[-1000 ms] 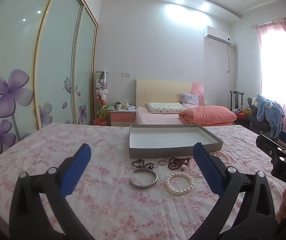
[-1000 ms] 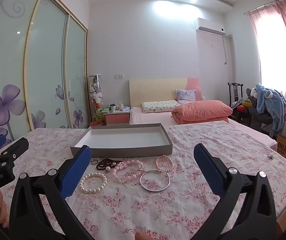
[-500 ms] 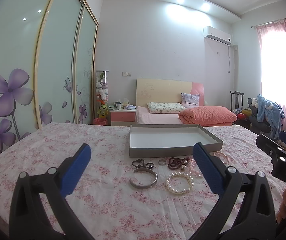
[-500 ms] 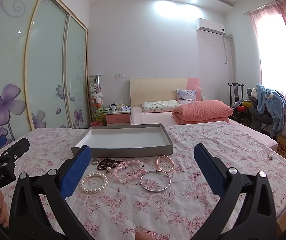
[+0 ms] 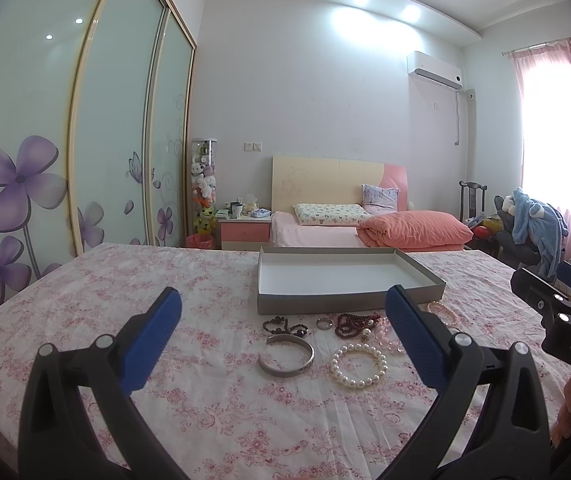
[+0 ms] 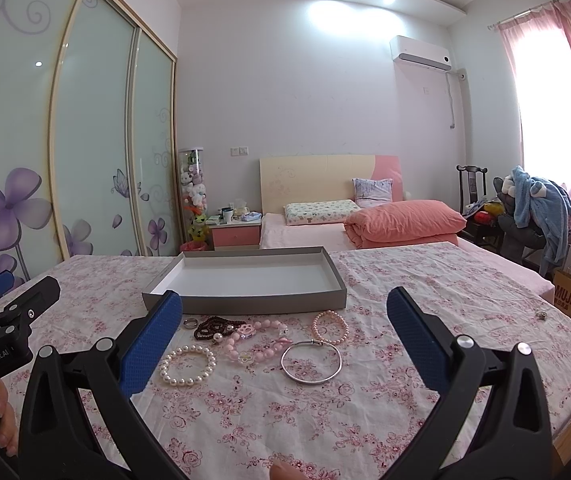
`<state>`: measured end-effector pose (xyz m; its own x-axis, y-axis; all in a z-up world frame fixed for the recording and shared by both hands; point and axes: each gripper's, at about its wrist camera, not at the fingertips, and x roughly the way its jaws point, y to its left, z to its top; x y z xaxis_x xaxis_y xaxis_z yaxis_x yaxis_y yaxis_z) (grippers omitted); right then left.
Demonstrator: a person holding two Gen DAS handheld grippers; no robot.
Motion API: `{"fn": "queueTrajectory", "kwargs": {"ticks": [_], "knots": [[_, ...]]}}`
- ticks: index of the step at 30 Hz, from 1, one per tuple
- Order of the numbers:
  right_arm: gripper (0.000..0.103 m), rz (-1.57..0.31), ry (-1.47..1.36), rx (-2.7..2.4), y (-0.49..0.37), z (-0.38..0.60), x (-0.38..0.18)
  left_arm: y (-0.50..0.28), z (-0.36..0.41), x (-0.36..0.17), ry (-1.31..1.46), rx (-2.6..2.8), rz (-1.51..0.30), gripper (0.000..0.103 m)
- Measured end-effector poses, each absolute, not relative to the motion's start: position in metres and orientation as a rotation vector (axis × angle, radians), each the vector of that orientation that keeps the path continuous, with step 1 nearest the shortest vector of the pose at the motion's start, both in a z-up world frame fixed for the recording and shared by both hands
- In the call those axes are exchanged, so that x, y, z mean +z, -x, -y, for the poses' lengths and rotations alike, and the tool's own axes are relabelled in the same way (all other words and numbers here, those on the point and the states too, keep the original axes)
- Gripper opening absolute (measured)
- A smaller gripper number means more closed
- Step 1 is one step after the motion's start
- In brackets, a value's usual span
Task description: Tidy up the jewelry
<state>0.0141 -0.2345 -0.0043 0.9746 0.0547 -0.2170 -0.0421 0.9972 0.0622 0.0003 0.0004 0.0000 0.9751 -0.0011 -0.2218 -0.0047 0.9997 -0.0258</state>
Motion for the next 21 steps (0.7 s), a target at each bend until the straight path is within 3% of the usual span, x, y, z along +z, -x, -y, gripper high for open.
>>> {"fn": "queueTrajectory", "kwargs": {"ticks": [21], "knots": [[0.101, -0.223, -0.058, 0.049, -0.0139, 0.2336, -0.0066, -0.0005, -0.0005, 0.0, 0.028, 0.002, -0.227, 0.099]]}}
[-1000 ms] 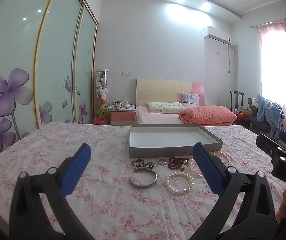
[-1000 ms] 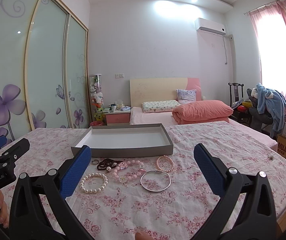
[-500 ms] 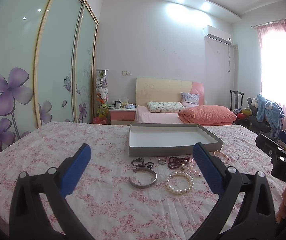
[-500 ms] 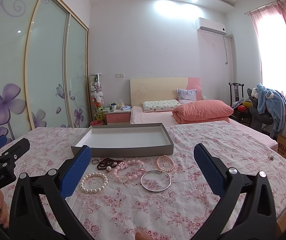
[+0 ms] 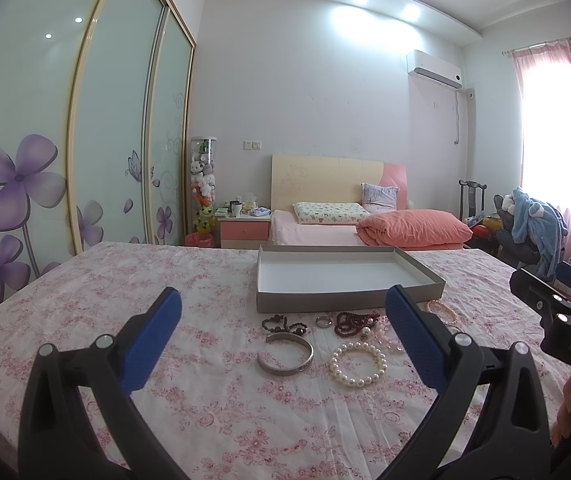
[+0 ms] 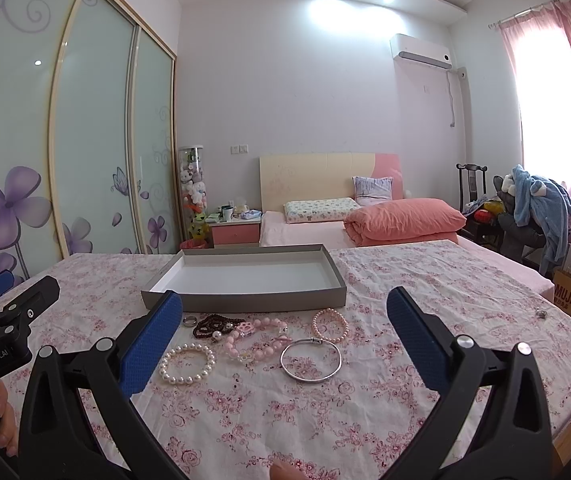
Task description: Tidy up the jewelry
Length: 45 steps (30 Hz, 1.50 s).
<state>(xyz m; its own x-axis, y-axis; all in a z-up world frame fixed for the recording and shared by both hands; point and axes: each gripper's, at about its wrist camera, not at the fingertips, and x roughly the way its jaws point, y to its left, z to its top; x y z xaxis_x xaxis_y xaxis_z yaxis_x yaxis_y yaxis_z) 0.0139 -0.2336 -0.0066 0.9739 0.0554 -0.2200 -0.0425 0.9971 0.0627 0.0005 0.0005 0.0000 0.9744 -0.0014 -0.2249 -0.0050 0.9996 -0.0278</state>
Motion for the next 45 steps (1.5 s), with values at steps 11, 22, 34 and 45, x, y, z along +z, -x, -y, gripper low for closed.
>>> {"fn": "queueTrajectory", "kwargs": {"ticks": [11, 22, 34, 45], "knots": [[0.101, -0.224, -0.059, 0.049, -0.013, 0.234, -0.007, -0.001, -0.001, 0.0, 0.028, 0.002, -0.228, 0.099], [0.101, -0.226, -0.058, 0.05, -0.013, 0.233, -0.008, -0.001, -0.001, 0.0, 0.029, 0.002, -0.229, 0.099], [0.101, -0.241, -0.059, 0.049, -0.014, 0.232, -0.011, -0.001, 0.003, -0.005, 0.028, 0.005, -0.241, 0.099], [0.101, -0.666, -0.087, 0.053, -0.082, 0.257, -0.051, -0.045, -0.013, -0.025, 0.011, 0.029, -0.461, 0.099]]}}
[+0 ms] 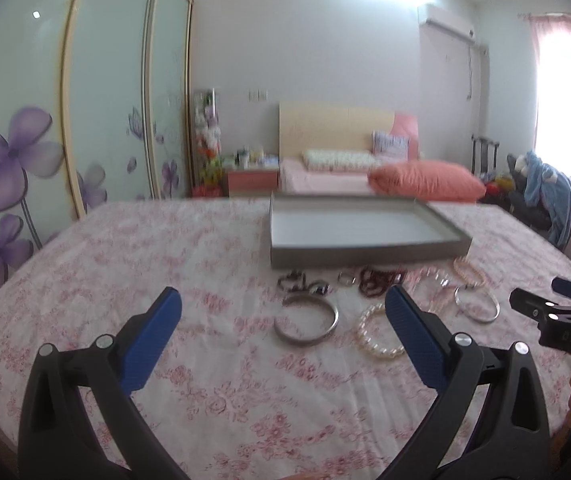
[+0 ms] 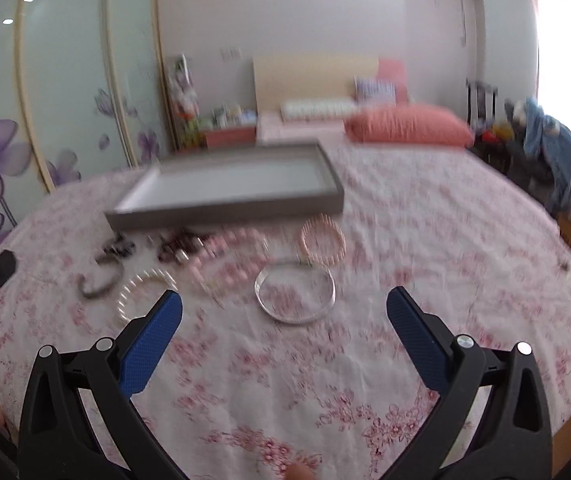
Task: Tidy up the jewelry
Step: 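Grasp the thin silver bangle with the right tool while the left tool grasps the thick silver cuff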
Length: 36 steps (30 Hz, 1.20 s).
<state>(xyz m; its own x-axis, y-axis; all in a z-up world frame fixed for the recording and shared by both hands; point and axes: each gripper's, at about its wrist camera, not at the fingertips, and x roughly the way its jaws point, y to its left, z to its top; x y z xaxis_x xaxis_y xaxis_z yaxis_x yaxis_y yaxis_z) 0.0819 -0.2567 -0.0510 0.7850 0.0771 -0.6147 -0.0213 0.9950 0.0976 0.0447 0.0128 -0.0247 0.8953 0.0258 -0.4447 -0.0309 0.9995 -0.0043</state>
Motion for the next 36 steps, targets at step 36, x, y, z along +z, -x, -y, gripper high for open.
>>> {"fn": "queueTrajectory", "kwargs": {"ticks": [36], "knots": [[0.069, -0.914, 0.0, 0.08, -0.149, 0.25, -0.092, -0.155, 0.004, -0.083, -0.006, 0.072, -0.889, 0.086]]}}
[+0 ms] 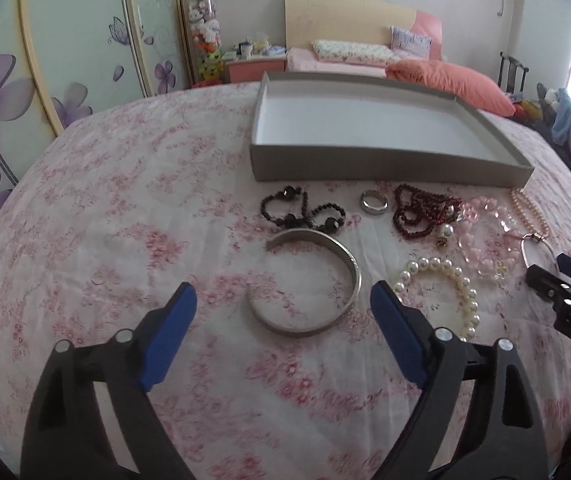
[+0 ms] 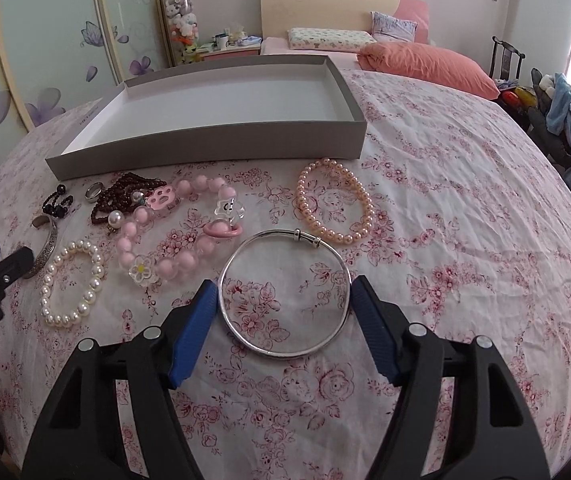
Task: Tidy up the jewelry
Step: 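Grasp the thin silver bangle with the right tool while the left tool grasps the thick silver cuff, then lift and carry the silver bangle and cuff with both tools over the gray tray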
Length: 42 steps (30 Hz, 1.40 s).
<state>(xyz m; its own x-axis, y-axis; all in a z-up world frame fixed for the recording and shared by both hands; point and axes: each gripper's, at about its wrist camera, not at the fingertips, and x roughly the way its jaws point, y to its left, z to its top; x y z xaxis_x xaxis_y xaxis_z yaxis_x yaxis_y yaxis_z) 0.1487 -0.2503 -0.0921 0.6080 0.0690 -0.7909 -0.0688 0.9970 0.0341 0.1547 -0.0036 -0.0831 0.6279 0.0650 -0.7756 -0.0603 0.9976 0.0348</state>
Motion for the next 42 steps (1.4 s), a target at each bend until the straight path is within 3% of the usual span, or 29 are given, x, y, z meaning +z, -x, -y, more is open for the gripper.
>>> {"fn": "queueTrajectory", "kwargs": {"ticks": [5, 10, 23, 27, 30, 32, 35, 42], "knots": [[0.069, -0.913, -0.002, 0.08, -0.149, 0.25, -0.092, -0.167, 0.01, -0.093, -0.03, 0.09, -0.923, 0.082], [0.069, -0.913, -0.002, 0.08, -0.149, 0.25, -0.093, -0.173, 0.0, -0.092, 0.007, 0.066, -0.917, 0.064], [0.07, -0.912, -0.005, 0.082, -0.15, 0.251, -0.094, -0.165, -0.031, -0.093, -0.072, -0.116, -0.915, 0.063], [0.07, -0.912, -0.005, 0.082, -0.15, 0.251, -0.094, -0.165, -0.035, -0.096, -0.047, -0.081, -0.928, 0.077], [0.07, -0.912, -0.005, 0.082, -0.15, 0.251, -0.094, -0.163, -0.034, -0.096, -0.043, -0.07, -0.927, 0.077], [0.07, -0.912, -0.005, 0.082, -0.15, 0.251, -0.094, -0.164, -0.034, -0.096, -0.042, -0.067, -0.926, 0.076], [0.07, -0.913, -0.001, 0.08, -0.15, 0.252, -0.094, -0.163, -0.031, -0.095, -0.039, -0.071, -0.915, 0.062], [0.069, -0.912, 0.001, 0.08, -0.15, 0.251, -0.094, -0.162, -0.032, -0.094, -0.034, -0.069, -0.913, 0.062]]}}
